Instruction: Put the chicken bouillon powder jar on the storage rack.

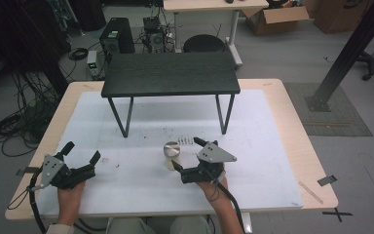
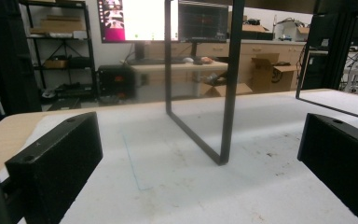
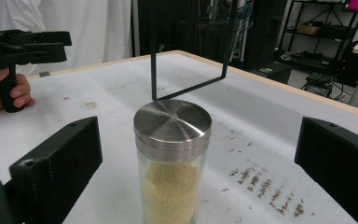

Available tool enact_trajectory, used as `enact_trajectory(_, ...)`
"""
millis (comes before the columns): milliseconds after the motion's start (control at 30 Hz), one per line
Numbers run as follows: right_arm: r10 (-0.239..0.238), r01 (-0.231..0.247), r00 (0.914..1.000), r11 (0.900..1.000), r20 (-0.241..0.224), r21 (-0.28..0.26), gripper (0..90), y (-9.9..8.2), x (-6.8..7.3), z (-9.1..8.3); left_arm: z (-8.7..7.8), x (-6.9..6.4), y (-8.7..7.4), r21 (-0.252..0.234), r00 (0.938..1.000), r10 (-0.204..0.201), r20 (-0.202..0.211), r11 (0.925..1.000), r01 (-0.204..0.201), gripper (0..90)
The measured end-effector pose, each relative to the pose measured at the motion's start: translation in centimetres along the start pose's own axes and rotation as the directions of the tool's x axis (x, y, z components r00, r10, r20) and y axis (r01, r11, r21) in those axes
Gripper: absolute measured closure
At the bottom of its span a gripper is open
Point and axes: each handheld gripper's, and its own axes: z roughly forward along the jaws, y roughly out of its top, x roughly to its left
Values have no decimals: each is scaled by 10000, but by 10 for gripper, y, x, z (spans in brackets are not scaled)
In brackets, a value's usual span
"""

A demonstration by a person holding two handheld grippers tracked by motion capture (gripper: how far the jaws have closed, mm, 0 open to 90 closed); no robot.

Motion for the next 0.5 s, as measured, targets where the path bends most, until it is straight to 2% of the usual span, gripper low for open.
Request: enact_trajectory(500,-36,51,9998,9975,-207,701,12,-8,3,25,0,0,0,-42,10000,-28,2,10000,28,2)
